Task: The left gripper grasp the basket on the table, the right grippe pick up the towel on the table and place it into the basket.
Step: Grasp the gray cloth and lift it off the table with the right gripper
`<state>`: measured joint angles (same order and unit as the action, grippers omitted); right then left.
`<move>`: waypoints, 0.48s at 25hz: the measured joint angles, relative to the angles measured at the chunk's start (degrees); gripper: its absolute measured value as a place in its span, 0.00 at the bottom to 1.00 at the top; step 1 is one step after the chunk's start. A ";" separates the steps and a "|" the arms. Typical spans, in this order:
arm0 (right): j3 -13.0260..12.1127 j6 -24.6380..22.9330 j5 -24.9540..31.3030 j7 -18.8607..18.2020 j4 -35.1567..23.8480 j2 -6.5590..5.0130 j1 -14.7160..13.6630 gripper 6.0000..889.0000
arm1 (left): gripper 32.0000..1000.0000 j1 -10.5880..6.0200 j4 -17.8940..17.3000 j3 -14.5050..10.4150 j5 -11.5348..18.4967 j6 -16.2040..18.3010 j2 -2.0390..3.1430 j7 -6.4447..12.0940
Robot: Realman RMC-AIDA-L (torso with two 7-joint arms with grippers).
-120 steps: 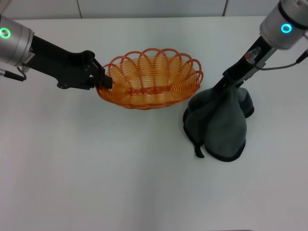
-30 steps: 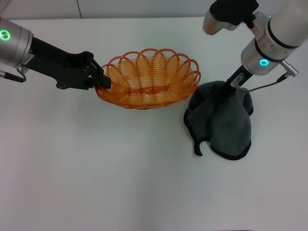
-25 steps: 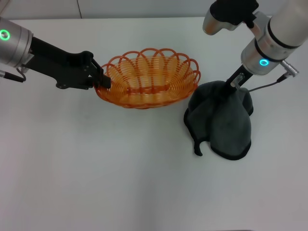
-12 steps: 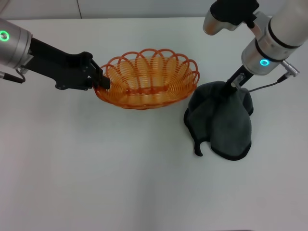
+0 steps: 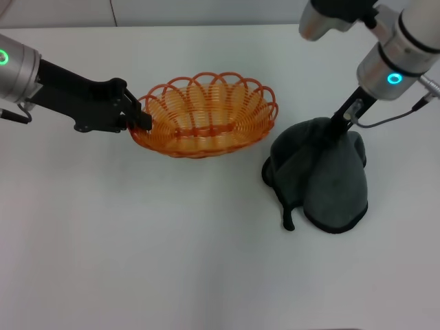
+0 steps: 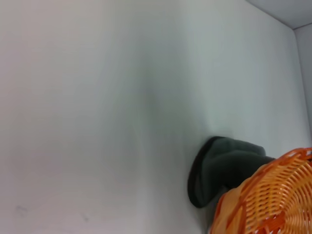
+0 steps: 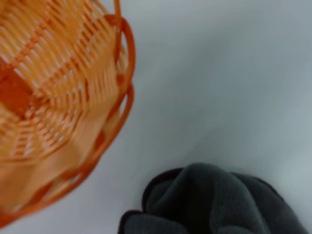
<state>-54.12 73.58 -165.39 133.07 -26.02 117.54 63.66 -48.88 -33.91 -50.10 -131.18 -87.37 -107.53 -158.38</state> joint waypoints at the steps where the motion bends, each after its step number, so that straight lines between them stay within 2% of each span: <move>1: 0.47 1.84 0.02 -0.03 -1.54 -0.18 -0.25 0.04 | 0.08 0.10 0.09 0.00 0.00 0.01 0.03 0.00; 4: 3.03 6.61 0.20 -0.40 -5.58 -1.06 -0.53 0.04 | 0.08 0.27 0.35 0.01 0.00 0.06 0.04 0.00; 8: 5.57 11.67 0.78 -0.72 -8.50 -3.06 -0.30 0.04 | 0.08 0.41 0.46 0.01 -0.04 0.14 0.05 0.00; 12: 6.18 17.26 2.27 -0.72 -13.07 -4.27 -0.04 0.04 | 0.08 0.69 0.57 0.01 -0.14 0.27 0.05 0.00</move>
<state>-47.94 90.84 -163.13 132.35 -39.09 113.27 63.62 -48.19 -33.33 -50.09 -131.32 -87.10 -107.48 -158.38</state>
